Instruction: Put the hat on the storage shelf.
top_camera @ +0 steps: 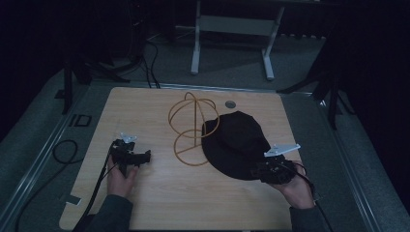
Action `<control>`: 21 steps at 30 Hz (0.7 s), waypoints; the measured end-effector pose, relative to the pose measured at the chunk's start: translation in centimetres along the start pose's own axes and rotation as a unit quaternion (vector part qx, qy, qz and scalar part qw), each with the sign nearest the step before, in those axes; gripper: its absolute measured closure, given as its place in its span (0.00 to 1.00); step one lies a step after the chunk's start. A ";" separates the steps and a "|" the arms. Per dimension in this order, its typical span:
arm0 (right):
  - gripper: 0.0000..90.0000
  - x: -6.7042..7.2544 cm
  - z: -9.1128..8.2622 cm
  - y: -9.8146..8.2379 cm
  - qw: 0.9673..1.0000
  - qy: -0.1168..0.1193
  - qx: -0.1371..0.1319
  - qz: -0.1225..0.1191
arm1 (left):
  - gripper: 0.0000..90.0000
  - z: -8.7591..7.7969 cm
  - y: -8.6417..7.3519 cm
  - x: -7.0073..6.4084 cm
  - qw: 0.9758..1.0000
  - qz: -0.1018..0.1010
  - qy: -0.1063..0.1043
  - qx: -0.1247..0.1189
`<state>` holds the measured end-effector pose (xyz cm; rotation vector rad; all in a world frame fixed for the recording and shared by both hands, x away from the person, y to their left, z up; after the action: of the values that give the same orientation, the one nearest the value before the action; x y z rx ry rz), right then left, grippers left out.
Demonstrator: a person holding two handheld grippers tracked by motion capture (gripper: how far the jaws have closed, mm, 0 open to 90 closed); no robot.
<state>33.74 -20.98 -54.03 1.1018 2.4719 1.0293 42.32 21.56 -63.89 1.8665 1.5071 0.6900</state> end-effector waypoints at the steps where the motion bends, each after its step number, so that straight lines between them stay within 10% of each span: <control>1: 0.66 -0.1 -0.2 0.1 1.000 -0.001 0.005 -0.003 | 0.03 0.0 0.0 0.0 1.000 0.000 0.000 0.000; 21: 0.63 -2.8 -0.6 1.4 0.996 -0.034 0.069 -0.034 | 0.03 0.0 0.0 0.0 1.000 0.000 0.000 0.000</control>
<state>36.18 -22.67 -52.78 1.0641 2.5389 0.7998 42.32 21.56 -63.89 1.8672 1.5071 0.6891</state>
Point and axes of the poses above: each handheld gripper's, and its own axes: z roughly forward along the jaws, y roughly out of its top, x roughly to its left, the point moved 10 cm from there along z, roughly forward along the jaws, and after that the axes turned 5 degrees about -x, right-handed, at the moved point
